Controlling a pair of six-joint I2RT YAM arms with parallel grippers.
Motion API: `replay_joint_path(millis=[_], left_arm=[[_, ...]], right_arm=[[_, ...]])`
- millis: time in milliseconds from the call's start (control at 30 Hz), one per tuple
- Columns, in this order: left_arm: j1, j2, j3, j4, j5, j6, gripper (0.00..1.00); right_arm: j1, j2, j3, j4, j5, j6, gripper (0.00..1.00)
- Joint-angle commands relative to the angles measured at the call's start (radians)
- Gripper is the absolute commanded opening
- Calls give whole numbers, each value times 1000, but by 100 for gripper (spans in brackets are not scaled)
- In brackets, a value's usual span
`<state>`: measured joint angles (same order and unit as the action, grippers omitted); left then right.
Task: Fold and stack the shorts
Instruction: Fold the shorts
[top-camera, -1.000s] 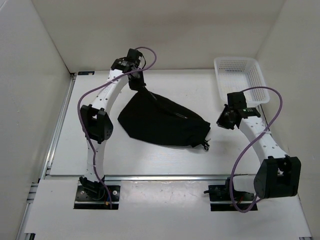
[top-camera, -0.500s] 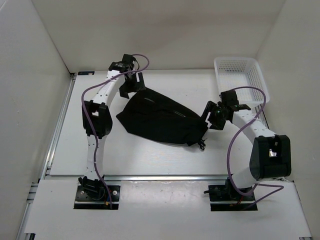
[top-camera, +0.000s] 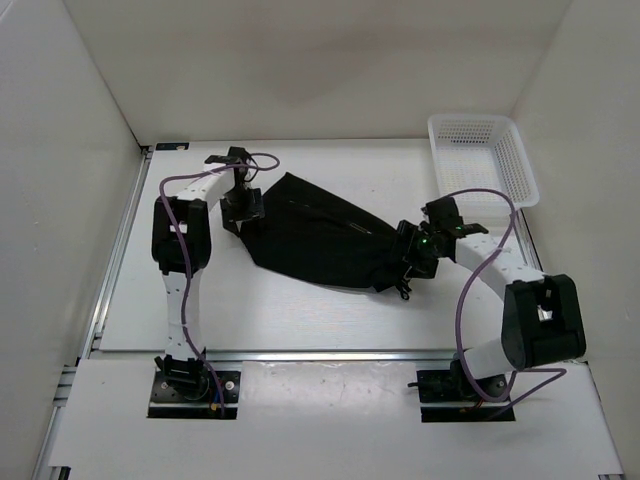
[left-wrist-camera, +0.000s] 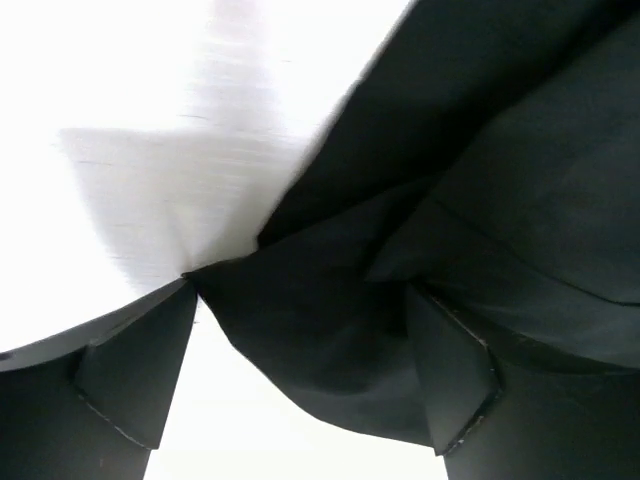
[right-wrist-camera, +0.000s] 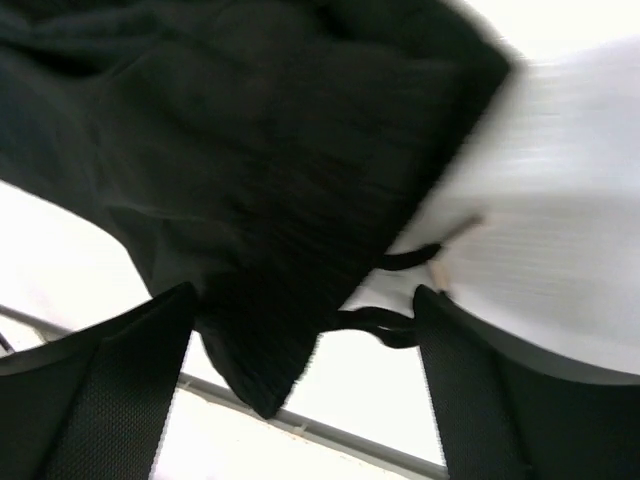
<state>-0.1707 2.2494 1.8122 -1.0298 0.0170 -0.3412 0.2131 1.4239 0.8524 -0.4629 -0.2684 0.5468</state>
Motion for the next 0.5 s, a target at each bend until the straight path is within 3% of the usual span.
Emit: replay_joint_path(millis=[0, 33, 100, 133, 167, 200, 300, 467], left_arm=[[-16, -5, 4, 69, 101, -16, 72], [-16, -5, -10, 70, 110, -25, 52], [-16, -36, -51, 70, 110, -39, 15], [-16, -51, -71, 79, 110, -53, 10], [-16, -97, -95, 79, 110, -53, 10], [-16, -128, -162, 79, 95, -80, 10], [-16, -282, -363, 99, 61, -137, 10], [-16, -575, -689, 108, 31, -225, 10]], right_arm=[[75, 56, 17, 66, -11, 28, 84], [86, 72, 31, 66, 0, 39, 80], [100, 110, 40, 75, 9, 39, 60], [100, 119, 40, 75, 20, 39, 51], [112, 119, 40, 75, 34, 30, 40], [112, 119, 40, 75, 34, 30, 18], [121, 107, 2, 37, 52, -4, 0], [132, -5, -110, -34, 110, -28, 0]])
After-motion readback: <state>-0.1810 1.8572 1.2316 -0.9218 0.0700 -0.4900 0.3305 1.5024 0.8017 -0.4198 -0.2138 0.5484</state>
